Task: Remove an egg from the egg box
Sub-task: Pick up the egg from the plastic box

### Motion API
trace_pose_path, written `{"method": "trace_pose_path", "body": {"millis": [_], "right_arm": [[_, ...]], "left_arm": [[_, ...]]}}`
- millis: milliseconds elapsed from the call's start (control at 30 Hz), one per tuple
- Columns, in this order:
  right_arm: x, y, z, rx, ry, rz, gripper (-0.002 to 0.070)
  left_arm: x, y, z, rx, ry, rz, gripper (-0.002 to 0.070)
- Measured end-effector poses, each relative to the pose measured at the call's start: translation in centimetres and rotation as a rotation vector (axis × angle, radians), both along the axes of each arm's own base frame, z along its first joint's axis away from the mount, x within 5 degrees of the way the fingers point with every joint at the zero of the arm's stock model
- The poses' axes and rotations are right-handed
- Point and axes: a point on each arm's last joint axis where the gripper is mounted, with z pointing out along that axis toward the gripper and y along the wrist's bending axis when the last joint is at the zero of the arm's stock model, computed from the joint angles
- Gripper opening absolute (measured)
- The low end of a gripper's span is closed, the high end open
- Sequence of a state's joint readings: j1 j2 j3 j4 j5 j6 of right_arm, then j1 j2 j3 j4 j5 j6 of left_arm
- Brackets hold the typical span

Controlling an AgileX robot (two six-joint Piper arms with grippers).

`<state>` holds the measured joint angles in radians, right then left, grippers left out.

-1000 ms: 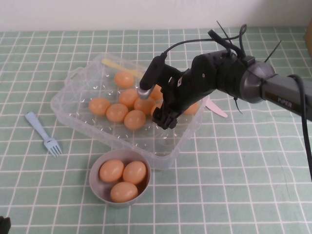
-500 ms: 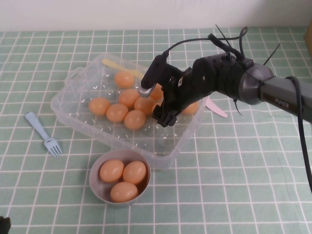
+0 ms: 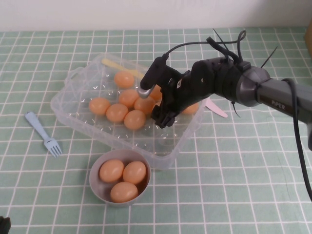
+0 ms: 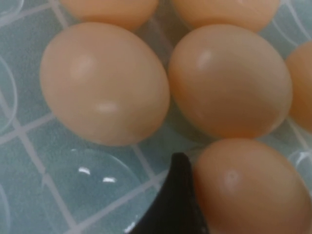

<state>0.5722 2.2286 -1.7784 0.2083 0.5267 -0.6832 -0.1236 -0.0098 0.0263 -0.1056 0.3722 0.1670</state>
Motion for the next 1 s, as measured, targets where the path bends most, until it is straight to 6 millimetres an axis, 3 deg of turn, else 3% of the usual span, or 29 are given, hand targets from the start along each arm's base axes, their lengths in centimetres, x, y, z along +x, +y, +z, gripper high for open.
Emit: {"method": "trace_pose_path", "body": {"millis": [300,500,600,800,1000], "right_arm": [[-0.1,0.0,-0.6,-0.003,0.028,-0.002,0.0389],[-0.3,-0.2,0.0,-0.009,0.045,0.002,0.0381],[-0.7,-0.4,1.3,-0.01,0.051,0.009,0.038],[-2.5,-1.3,6.0,0.013,0.08,-0.001,0.0379],[-6.8,-1.0,10.4,0.038,0.243,-0.058,0.0378]], "left_arm": [[0.0,0.0,0.0,0.0,0.0,0.0,-0.0003],[0.0,0.0,0.0,0.0,0.0,0.0,-0.0003],[0.0,0.0,0.0,0.0,0.0,0.0,-0.0003],[0.0,0.0,0.0,0.0,0.0,0.0,-0.0003],[0.0,0.0,0.0,0.0,0.0,0.0,-0.0003]]}}
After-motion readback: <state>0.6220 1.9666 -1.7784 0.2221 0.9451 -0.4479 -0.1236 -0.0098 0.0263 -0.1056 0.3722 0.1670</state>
